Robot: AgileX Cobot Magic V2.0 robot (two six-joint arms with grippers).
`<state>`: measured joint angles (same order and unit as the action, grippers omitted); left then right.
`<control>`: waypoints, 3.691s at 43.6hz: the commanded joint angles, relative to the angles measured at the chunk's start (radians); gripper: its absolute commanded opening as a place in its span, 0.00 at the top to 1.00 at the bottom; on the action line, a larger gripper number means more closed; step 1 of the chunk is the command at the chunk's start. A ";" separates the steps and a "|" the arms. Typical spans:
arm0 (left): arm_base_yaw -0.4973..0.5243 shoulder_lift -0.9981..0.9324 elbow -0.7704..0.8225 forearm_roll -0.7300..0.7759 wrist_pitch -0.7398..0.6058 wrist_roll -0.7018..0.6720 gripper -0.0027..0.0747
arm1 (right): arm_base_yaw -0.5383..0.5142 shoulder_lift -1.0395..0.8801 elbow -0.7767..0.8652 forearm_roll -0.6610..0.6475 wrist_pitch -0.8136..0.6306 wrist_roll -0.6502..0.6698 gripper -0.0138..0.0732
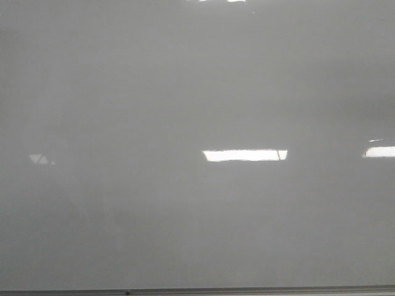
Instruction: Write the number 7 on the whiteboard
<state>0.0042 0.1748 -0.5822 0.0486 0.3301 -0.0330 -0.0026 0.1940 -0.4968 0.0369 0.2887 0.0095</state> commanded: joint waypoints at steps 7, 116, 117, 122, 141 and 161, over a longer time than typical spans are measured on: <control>-0.001 0.190 -0.126 -0.009 0.074 -0.007 0.99 | 0.000 0.217 -0.151 0.000 0.078 -0.009 0.92; -0.060 1.257 -0.336 -0.049 -0.156 0.023 0.59 | 0.000 0.565 -0.151 0.027 0.103 -0.067 0.14; -0.060 1.262 -0.336 -0.049 -0.158 0.023 0.60 | 0.000 0.565 -0.151 0.027 0.103 -0.067 0.14; -0.060 1.272 -0.336 -0.049 -0.159 0.023 0.66 | 0.000 0.565 -0.151 0.027 0.102 -0.067 0.14; -0.060 1.177 -0.336 -0.049 0.020 0.023 0.99 | 0.000 0.562 -0.166 0.031 0.093 -0.067 0.14; -0.279 0.949 -0.420 -0.065 0.419 0.191 0.99 | 0.000 0.647 -0.430 0.060 0.513 -0.096 0.14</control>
<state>-0.2155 1.1452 -0.9285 0.0000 0.7112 0.1188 -0.0026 0.8104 -0.8552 0.0911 0.7834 -0.0693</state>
